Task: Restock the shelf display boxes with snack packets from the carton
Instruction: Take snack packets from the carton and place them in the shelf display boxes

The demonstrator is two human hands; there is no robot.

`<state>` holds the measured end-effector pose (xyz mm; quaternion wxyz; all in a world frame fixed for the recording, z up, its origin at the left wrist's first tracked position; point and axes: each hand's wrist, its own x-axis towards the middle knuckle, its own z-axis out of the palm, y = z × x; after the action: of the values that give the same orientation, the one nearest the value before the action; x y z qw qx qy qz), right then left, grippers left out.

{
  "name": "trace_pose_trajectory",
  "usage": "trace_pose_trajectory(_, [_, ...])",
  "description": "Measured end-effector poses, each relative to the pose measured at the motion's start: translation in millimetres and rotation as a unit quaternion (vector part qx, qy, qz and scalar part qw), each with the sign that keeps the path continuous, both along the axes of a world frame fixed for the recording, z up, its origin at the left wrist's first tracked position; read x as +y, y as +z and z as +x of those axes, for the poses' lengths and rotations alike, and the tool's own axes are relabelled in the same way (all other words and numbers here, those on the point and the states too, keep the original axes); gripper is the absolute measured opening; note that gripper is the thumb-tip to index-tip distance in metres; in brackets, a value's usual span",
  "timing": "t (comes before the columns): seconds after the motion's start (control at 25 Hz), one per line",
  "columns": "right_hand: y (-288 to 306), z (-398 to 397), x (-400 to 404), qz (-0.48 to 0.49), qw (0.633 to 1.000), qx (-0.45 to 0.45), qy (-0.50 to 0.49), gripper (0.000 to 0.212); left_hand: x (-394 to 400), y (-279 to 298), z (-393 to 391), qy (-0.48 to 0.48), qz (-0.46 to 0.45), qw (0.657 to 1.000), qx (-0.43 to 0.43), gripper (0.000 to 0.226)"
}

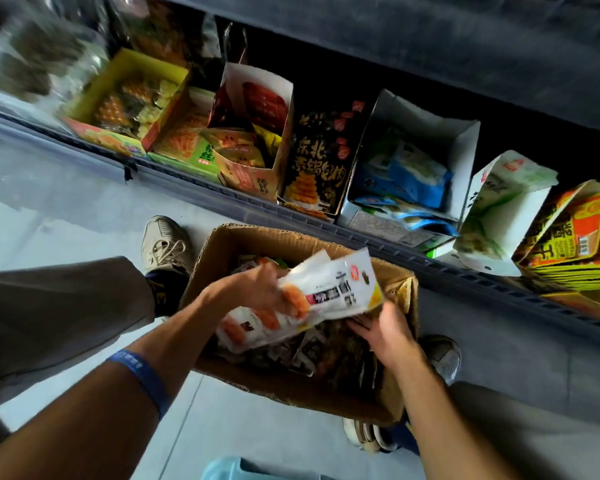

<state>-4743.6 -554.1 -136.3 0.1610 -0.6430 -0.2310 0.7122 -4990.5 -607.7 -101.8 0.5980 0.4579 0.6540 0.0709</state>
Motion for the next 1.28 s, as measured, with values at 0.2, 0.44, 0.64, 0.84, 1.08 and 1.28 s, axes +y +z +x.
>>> trace_pose_trajectory(0.2, [48, -21, -2, 0.033, 0.985, 0.161, 0.061, 0.061, -11, 46, -3, 0.324, 0.088, 0.901, -0.276, 0.050])
trace_pose_trajectory(0.44, [76, -41, -52, 0.072, 0.962, 0.081, 0.251, 0.056, -31, 67, 17, 0.442, 0.102, 0.782, -0.426, 0.047])
trace_pose_trajectory(0.64, [103, -51, -60, 0.212, 0.956, -0.053, 0.196, 0.085, -40, 72, 33, 0.490, 0.127, 0.746, -0.433, 0.055])
trace_pose_trajectory(0.84, [105, -41, -65, 0.179, 0.965, -0.088, 0.172, 0.092, -50, 67, 52, 0.540, 0.108, 0.740, -0.387, 0.042])
trace_pose_trajectory(1.08, [85, -35, -92, 0.098, 0.965, -0.139, 0.199, 0.082, -83, 38, 71, 0.577, 0.060, 0.761, -0.291, 0.060])
trace_pose_trajectory(1.28, [99, -22, -82, 0.074, 0.983, 0.026, 0.164, 0.049, -80, 43, 58, 0.488, 0.046, 0.790, -0.369, 0.053])
